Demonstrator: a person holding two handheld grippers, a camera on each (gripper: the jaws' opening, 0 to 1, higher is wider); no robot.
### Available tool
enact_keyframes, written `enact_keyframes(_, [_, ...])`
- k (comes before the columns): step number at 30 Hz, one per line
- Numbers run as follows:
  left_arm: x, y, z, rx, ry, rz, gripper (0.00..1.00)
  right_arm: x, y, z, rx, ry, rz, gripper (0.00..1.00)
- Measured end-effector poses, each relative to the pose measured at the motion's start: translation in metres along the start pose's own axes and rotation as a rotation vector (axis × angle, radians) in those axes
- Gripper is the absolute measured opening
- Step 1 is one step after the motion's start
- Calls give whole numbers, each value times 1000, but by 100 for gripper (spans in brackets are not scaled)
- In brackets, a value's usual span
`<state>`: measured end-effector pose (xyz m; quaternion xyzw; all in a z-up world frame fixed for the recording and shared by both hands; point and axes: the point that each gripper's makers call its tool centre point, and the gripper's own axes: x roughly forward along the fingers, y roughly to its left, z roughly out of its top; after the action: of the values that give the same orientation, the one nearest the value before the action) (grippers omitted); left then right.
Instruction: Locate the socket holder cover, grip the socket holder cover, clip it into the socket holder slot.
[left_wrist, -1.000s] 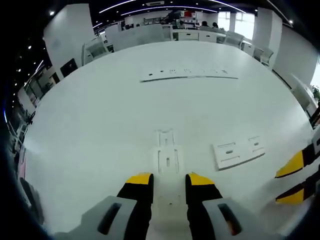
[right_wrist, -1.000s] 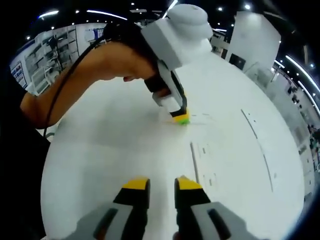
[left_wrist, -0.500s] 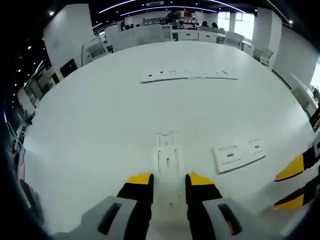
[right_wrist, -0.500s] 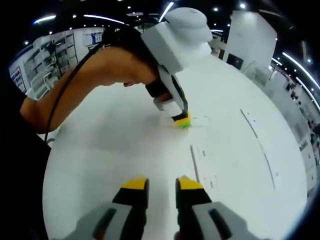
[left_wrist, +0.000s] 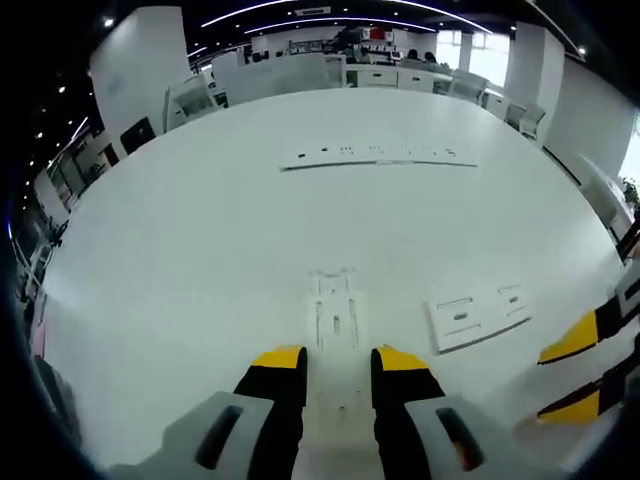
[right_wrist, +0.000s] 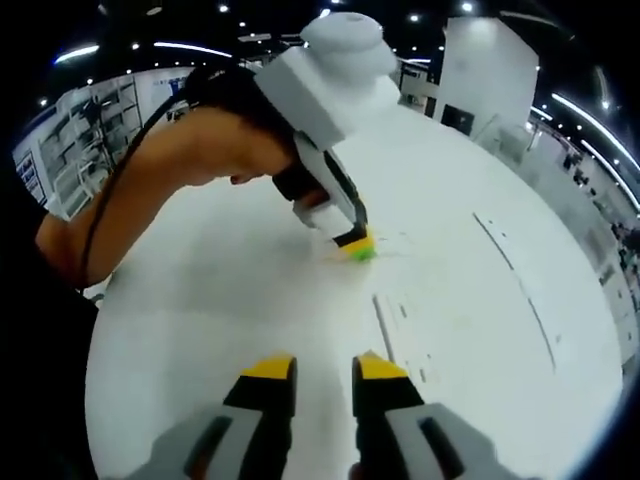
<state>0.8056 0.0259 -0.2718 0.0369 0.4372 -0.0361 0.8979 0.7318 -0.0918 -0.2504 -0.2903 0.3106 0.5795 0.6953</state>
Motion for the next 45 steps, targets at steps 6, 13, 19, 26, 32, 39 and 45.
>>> enact_keyframes(6, [2, 1, 3, 4, -15, -7, 26, -4, -6, 7, 109, -34, -77, 24])
enact_keyframes(13, [4, 3, 1, 20, -17, -49, 26, -6, -14, 8, 202, -68, -165, 24])
enact_keyframes(19, [5, 4, 2, -8, -24, -98, 26, 3, -10, 11, 252, -94, -209, 24])
enact_keyframes(26, [9, 5, 8, -16, -60, -110, 27, 10, -9, 12, 269, -95, -232, 24])
enact_keyframes(32, [14, 6, 17, -15, -90, -112, 27, 9, -10, 10, 319, -126, -251, 24])
enact_keyframes(39, [15, 5, 17, -26, -108, -118, 27, 12, -7, 9, 367, -146, -255, 24])
enact_keyframes(45, [14, 4, 17, -6, -144, -128, 27, 10, -1, 11, 391, -188, -259, 24])
